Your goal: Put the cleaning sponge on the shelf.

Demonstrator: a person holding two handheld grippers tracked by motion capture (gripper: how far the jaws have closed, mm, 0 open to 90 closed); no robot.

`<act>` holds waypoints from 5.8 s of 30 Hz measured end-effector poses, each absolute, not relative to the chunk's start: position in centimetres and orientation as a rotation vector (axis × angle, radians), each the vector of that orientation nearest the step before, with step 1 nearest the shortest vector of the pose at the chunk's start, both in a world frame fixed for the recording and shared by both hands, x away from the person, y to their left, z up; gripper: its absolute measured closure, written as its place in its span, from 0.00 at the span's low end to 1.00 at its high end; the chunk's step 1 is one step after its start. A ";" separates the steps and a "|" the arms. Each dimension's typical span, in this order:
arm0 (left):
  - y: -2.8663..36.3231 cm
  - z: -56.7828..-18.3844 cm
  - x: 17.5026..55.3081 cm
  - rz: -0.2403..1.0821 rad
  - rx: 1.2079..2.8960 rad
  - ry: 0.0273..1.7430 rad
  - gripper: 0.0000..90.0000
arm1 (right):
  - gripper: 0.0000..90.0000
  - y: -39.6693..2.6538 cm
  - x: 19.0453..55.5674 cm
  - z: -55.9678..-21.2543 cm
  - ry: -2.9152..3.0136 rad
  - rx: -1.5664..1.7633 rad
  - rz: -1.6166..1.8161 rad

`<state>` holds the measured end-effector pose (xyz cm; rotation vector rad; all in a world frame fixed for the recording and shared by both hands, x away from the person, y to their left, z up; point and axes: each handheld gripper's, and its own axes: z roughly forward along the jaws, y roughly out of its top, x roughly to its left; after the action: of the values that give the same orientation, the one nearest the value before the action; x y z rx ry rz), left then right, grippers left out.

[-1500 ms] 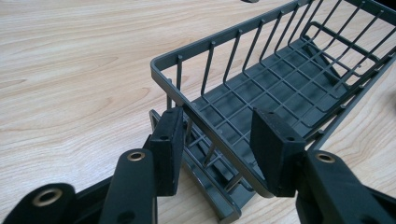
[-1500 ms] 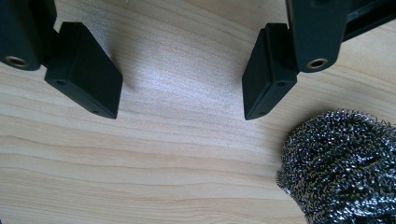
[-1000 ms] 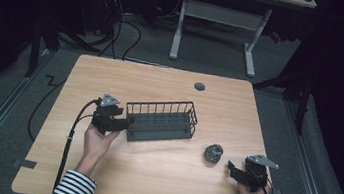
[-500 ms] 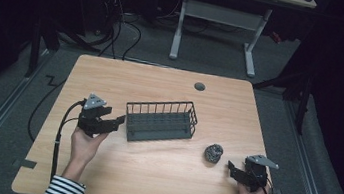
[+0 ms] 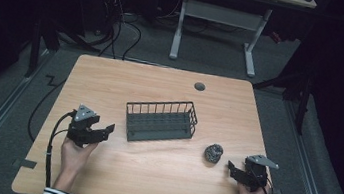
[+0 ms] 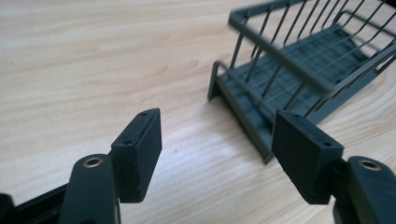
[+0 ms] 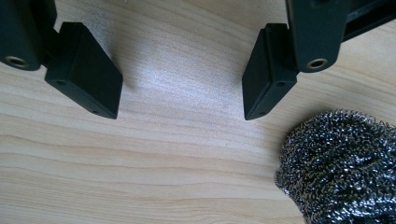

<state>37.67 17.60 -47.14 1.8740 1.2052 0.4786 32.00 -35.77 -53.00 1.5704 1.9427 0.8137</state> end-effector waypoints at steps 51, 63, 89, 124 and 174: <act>17.9 -53.7 38.2 0.571 1.985 1.316 0.29 | 0.30 -35.8 32.2 -52.9 1.960 1.586 0.819; 17.9 -53.7 38.1 0.569 1.989 1.315 0.27 | 0.29 -34.9 31.1 -51.9 2.009 1.521 0.920; 17.9 -53.7 38.1 0.568 1.989 1.315 0.27 | 0.24 -30.4 32.4 -49.9 2.133 1.380 0.988; 17.8 -53.7 38.1 0.568 1.986 1.315 0.26 | 0.40 -29.2 34.9 -51.5 2.213 1.416 0.958; 17.8 -53.7 38.1 0.567 1.985 1.316 0.26 | 0.41 -27.0 35.9 -44.0 2.251 1.264 1.216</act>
<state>38.13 17.81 -53.70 1.9849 1.3163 0.5668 35.95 -26.98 -44.05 1.2642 2.2508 1.2157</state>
